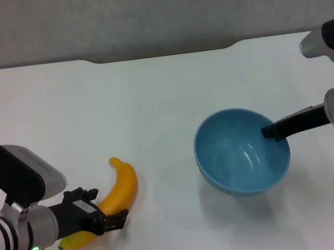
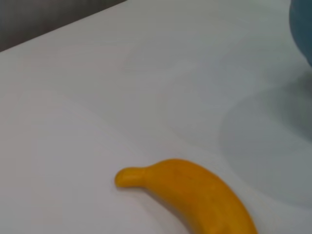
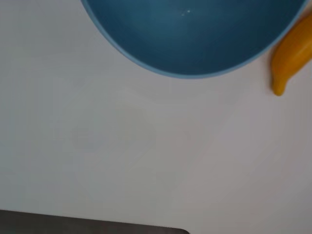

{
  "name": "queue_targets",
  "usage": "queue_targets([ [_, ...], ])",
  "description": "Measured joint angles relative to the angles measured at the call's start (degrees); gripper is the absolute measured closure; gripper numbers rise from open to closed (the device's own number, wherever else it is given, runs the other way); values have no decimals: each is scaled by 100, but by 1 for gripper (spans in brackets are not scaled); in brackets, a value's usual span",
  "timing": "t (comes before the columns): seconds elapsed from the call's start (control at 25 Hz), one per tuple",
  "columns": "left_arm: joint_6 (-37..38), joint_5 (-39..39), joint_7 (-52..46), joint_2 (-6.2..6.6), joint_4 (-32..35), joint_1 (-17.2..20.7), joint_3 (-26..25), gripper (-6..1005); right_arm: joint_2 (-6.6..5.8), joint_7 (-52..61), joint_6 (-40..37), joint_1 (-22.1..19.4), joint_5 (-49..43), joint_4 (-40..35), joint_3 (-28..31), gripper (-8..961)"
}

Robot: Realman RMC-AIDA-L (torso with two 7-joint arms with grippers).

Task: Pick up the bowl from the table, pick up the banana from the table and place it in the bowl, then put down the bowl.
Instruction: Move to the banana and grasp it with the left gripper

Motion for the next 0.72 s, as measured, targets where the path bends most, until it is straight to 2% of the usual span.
queue_targets([
  [0.48, 107, -1, -18, -1, 208, -68, -3, 121, -7, 0, -4, -59, 27, -90, -30, 894],
  [0.72, 196, -1, -33, -4, 253, -95, -4, 240, -10, 0, -8, -61, 24, -90, -30, 892],
])
